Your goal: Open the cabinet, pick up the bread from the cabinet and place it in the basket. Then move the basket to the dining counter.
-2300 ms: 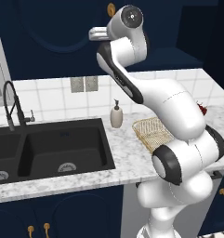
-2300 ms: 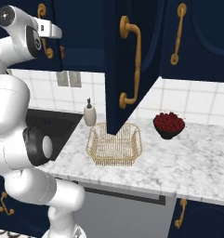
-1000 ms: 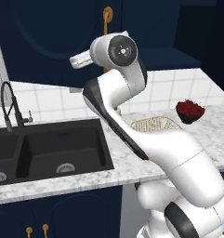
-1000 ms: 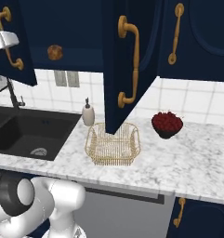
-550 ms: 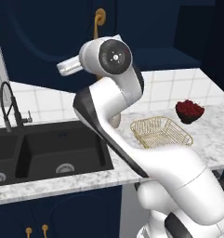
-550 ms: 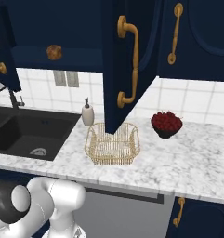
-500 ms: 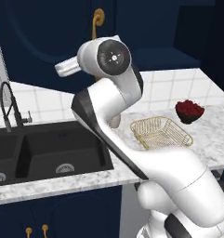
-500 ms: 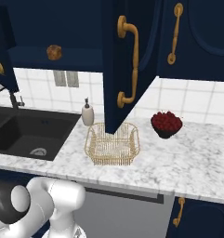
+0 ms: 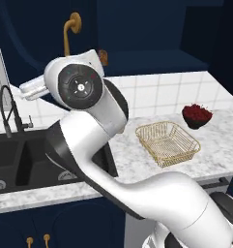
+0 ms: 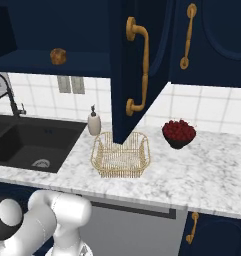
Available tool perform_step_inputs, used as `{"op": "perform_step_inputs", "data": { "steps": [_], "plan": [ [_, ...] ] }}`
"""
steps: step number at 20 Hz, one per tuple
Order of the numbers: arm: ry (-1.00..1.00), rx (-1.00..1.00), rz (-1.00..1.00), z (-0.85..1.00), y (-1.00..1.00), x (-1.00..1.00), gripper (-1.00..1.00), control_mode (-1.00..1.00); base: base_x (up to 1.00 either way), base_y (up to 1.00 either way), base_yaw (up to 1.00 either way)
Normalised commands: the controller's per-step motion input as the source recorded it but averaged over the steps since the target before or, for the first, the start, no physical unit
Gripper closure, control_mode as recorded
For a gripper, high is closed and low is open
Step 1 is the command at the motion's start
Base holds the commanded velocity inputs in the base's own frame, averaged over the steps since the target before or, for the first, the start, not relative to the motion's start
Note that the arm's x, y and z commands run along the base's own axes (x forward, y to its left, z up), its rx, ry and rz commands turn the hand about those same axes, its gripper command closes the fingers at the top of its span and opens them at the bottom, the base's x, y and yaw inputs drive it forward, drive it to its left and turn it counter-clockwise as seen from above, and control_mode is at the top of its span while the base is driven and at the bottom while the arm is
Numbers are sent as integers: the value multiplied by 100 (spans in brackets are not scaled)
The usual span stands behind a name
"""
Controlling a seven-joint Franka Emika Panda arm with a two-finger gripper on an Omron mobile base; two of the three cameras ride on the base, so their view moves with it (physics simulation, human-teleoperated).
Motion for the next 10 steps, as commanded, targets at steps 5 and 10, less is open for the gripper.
{"op": "perform_step_inputs", "data": {
  "steps": [5, 10],
  "plan": [
    [-1, 44, 5, -5, 27, -72, 100, -100, 0, 0, 0],
    [-16, 49, 3, 0, -39, -100, 100, -100, 0, 0, 0]
  ]
}}
